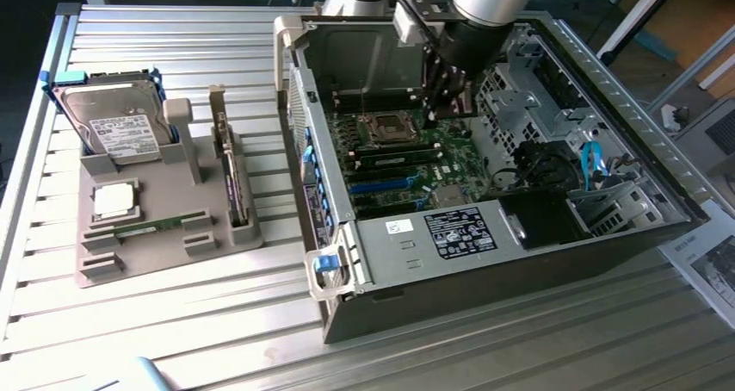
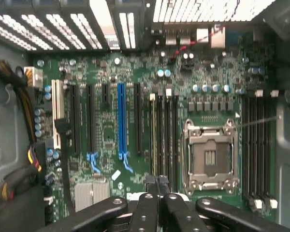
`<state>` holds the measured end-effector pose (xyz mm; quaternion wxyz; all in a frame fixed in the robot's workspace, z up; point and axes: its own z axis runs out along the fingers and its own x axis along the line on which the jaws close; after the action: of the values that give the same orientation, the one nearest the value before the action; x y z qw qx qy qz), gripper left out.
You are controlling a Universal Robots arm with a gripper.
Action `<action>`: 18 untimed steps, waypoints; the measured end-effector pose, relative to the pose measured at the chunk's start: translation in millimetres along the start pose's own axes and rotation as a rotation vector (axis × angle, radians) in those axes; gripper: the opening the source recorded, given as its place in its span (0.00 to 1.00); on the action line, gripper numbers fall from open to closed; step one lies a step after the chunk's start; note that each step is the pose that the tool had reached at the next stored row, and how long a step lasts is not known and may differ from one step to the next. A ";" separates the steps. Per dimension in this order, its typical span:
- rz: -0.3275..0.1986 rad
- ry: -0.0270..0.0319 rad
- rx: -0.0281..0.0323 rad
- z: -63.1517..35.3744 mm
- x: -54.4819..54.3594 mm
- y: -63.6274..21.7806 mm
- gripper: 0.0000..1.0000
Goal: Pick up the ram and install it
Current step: 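Press down the ram until it locks into place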
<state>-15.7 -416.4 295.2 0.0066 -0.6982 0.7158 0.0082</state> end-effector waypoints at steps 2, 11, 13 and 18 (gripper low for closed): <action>0.000 0.0000 0.0000 0.0 -0.1 -5.2 0.10; 0.000 0.0004 -0.0001 -14.1 -0.5 -5.7 0.10; 0.000 0.0004 0.0001 -17.5 -0.6 -5.8 0.10; 0.000 0.0004 0.0001 -17.5 -0.6 -5.7 0.10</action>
<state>-10.0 -416.3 312.7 0.0064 -0.6982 0.7158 0.0080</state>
